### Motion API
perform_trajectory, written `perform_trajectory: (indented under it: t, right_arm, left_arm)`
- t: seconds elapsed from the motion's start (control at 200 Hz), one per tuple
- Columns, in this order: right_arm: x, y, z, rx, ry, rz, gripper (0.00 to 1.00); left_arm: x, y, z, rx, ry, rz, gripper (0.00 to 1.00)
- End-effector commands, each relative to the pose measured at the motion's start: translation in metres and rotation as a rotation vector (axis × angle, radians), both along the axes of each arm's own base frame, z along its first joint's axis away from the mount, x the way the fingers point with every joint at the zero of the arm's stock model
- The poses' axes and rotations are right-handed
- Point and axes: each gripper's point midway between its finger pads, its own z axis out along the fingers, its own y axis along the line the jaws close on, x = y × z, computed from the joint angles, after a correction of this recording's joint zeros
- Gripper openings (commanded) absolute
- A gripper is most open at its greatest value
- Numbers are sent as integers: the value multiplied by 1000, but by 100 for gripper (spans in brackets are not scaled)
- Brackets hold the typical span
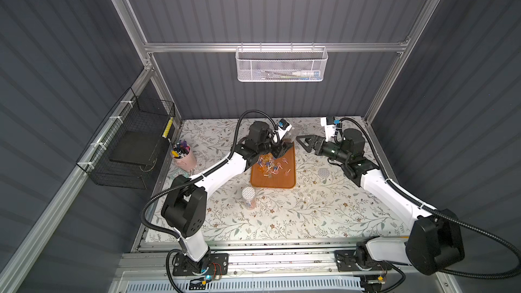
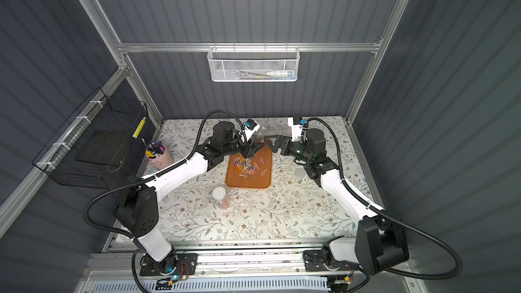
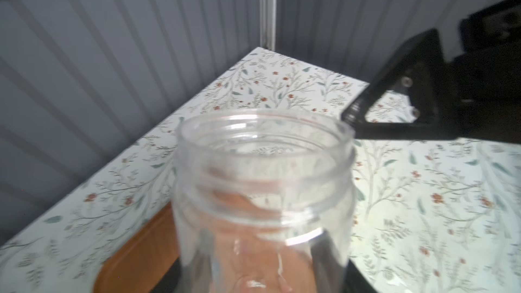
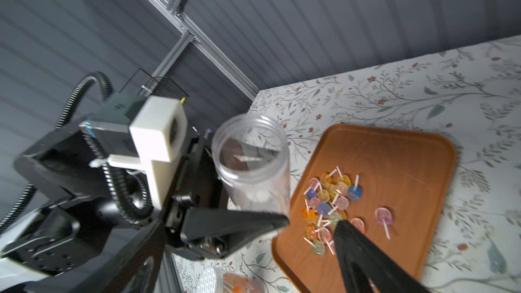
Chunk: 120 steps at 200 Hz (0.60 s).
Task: Pour the candies out of the jar
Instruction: Place the jar at the center of the board.
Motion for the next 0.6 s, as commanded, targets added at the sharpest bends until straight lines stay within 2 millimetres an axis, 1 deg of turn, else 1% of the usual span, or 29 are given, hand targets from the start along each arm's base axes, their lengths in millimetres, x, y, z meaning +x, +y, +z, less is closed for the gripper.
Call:
perform_trajectory:
  t: [0.0,0.075,0.22,0.355,0.535,0.595]
  right_arm:
    - [-4,7,9,66,-40,57,93]
    - [-3,9,6,56,-30,67,91]
    - [1,12,-12,26,23,73,87]
    - [1,18,-23,5,43,82,85]
    - [1,26,-23,-2,39,99,82]
    - [2,28,-25,-13,46,101,79]
  left_arm:
    - [-23,-12,11,-119,82,-96,0]
    - [-25,-13,10,-127,97,-102,0]
    - [-27,-14,10,-130,99,-106,0]
    - [-30,-19,12,-138,104,-122,0]
    - [-33,-26,11,-135,115,-139,0]
    - [-34,-27,11,-138,122,-144,1]
